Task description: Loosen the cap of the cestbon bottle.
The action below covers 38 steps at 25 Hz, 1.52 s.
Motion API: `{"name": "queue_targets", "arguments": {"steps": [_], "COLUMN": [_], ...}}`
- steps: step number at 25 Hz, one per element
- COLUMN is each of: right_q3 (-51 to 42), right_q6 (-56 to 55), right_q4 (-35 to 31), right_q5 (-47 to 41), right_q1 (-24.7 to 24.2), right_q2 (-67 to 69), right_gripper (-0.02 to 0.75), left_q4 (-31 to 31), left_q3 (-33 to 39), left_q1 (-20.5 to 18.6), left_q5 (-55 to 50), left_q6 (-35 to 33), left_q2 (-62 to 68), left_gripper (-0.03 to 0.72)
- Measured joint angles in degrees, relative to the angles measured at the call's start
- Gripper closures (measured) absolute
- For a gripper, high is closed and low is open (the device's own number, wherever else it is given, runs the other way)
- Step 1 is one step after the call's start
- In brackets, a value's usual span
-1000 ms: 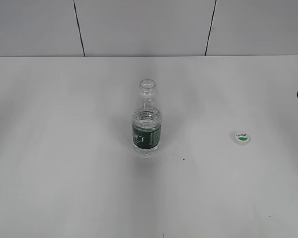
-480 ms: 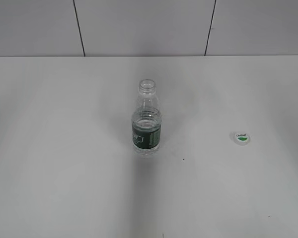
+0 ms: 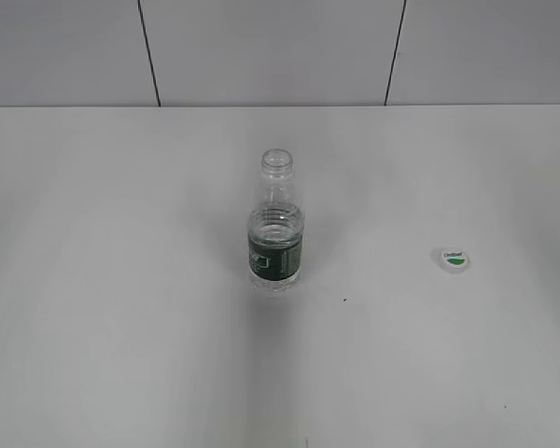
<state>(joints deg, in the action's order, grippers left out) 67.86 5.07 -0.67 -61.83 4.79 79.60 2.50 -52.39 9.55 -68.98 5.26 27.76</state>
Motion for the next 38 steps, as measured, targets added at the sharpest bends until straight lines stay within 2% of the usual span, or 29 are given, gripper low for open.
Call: {"name": "queue_targets", "arguments": {"steps": [5, 10, 17, 32, 38], "right_q3": [0.0, 0.0, 0.0, 0.0, 0.0], "right_q6": [0.0, 0.0, 0.0, 0.1, 0.2], "right_q4": [0.2, 0.2, 0.2, 0.1, 1.8], "right_q5": [-0.1, -0.1, 0.0, 1.0, 1.0], "right_q1": [0.0, 0.0, 0.0, 0.0, 0.0], "right_q2": [-0.3, -0.3, -0.3, -1.2, -11.0], "right_gripper": [0.146, 0.147, 0.147, 0.147, 0.147], "left_q4": [-2.5, -2.5, -4.0, -4.2, -4.2], "left_q3": [6.3, 12.8, 20.9, 22.6, 22.6], "left_q1": [0.0, 0.1, 0.1, 0.1, 0.1], "left_q5": [3.3, 7.1, 8.2, 7.7, 7.7], "left_q6": [0.0, -0.1, -6.0, -8.6, -8.6], "left_q2": [-9.3, -17.0, -24.7, -28.1, -28.1], "left_gripper": [0.263, 0.263, 0.263, 0.263, 0.263]}}
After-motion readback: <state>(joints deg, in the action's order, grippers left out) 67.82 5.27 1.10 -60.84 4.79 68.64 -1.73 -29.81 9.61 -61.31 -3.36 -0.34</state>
